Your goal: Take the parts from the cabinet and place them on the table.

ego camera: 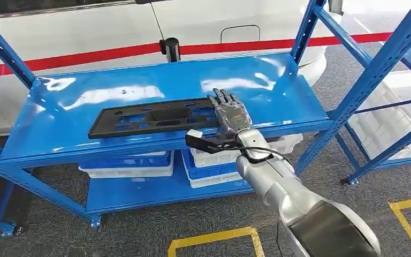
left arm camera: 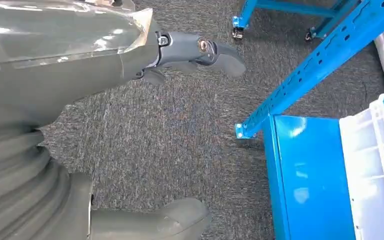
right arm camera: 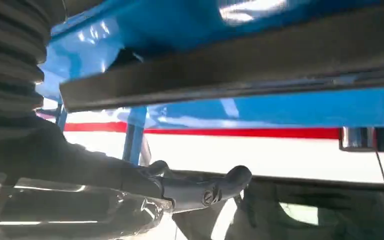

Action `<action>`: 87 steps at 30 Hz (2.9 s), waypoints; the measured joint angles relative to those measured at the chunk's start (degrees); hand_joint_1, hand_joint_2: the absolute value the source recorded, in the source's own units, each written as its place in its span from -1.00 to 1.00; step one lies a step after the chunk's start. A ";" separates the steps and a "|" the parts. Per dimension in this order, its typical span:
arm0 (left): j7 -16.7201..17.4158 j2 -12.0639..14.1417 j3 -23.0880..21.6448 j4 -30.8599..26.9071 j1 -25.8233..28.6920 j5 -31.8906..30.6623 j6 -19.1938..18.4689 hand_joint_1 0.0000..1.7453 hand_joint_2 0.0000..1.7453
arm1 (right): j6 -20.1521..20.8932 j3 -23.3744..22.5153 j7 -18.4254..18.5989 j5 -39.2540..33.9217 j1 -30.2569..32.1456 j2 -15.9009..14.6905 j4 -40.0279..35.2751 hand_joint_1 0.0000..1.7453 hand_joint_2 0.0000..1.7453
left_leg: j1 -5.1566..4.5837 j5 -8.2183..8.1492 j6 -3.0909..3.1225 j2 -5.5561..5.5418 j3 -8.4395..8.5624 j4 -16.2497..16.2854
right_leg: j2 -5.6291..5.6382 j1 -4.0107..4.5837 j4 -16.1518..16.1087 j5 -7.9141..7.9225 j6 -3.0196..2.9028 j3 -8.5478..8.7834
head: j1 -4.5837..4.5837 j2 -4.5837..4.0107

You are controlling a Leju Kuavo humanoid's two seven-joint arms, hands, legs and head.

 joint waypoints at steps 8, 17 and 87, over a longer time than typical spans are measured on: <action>0.00 0.00 -1.40 0.02 -0.78 -0.57 0.00 -1.00 1.00 | -0.79 -1.77 0.83 -0.44 0.13 -0.83 0.37 -1.00 1.00 | -0.01 0.00 0.00 0.02 0.02 0.00 | 0.01 -0.02 0.00 0.02 0.01 0.03 | 0.00 0.00; 0.00 0.00 -2.01 0.02 -0.80 0.37 1.40 -1.00 1.00 | -1.62 -3.50 0.35 -0.13 -0.19 -0.92 0.37 0.96 1.00 | -0.01 0.00 0.00 0.01 0.01 0.01 | 0.01 -0.02 0.00 0.02 0.01 0.02 | 0.00 0.00; 0.02 0.48 -7.37 -3.48 0.97 8.35 5.20 -1.00 1.00 | -0.85 -7.34 -26.25 -15.67 -2.72 -8.15 -23.04 1.00 1.00 | -0.10 0.01 0.01 0.02 0.02 0.01 | 0.01 -0.11 0.00 0.02 0.02 0.03 | -0.02 0.00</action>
